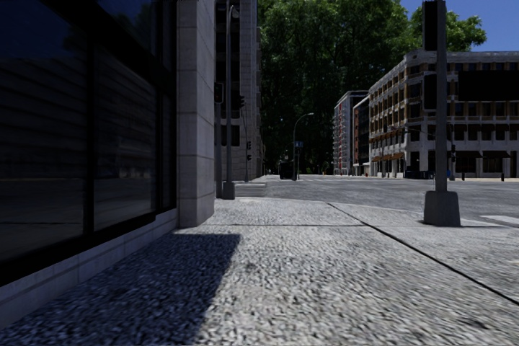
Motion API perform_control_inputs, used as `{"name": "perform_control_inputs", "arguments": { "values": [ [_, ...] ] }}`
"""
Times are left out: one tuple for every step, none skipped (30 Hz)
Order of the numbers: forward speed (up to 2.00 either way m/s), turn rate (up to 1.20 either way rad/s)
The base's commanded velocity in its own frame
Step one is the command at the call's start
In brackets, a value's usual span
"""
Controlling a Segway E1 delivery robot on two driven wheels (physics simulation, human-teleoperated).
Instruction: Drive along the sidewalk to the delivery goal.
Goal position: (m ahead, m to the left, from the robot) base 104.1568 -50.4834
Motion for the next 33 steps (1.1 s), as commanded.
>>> {"name": "perform_control_inputs", "arguments": {
  "values": [
    [2.00, 0.00],
    [2.00, 0.00],
    [2.00, -0.05],
    [2.00, -0.05],
    [2.00, -0.19],
    [2.00, -0.28],
    [2.00, -0.40],
    [2.00, -0.51],
    [2.00, -0.54],
    [2.00, -0.55],
    [2.00, -0.55],
    [2.00, -0.55],
    [2.00, -0.55],
    [2.00, -0.55],
    [2.00, -0.55],
    [2.00, -0.55],
    [2.00, -0.55],
    [2.00, -0.55],
    [2.00, -0.55],
    [2.00, -0.55],
    [2.00, -0.55],
    [2.00, -0.56],
    [2.00, -0.56],
    [2.00, -0.56],
    [2.00, -0.56],
    [2.00, -0.59],
    [2.00, -0.83],
    [2.00, -0.83],
    [2.00, -0.97],
    [2.00, -1.03],
    [2.00, -1.04],
    [2.00, -1.05],
    [2.00, -1.05]
  ]
}}
